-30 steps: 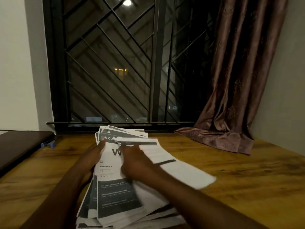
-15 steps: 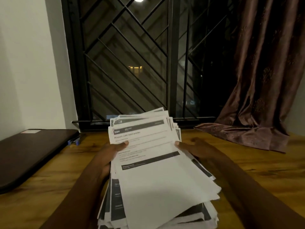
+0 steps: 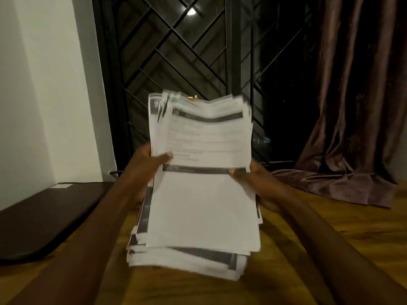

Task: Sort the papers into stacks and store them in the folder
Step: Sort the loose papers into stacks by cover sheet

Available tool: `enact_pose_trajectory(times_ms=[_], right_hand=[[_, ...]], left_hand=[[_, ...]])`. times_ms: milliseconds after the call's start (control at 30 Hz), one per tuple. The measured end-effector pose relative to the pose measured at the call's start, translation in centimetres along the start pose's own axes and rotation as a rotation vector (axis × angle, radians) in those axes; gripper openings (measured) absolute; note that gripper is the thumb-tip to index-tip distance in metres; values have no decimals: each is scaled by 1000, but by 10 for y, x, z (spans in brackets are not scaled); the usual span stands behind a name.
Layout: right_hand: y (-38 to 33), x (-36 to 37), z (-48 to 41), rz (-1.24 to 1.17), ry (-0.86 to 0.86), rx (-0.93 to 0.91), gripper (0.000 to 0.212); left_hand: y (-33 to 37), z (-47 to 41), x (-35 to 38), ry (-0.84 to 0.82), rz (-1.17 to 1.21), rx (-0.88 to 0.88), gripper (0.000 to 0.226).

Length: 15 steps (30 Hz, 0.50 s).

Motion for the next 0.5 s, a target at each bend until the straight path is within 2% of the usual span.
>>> enact_pose_trajectory(times_ms=[100,200,367,500], right_hand=[[-69,9,5,122,54,-189,39],[-107,21,12,52,63,-297,41],[-96,28,15,85,31,-261,58],[-81,18,15,37,30,-218,46]], left_hand=[[56,-2,10,28,52,201,29],[75,0,13,40,132,287,30],[71,7,-6,39,150,315,50],[57,8,-21,22,58,250,56]])
Point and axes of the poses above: each hand's wrist, its own z-axis away from the middle knuckle, its own x-axis out of the palm, y = z × x, the point moved 9 cm from there along -z, towards the middle knuckle, and after that the axes turned 5 degrees about x, right-handed, at the moved point
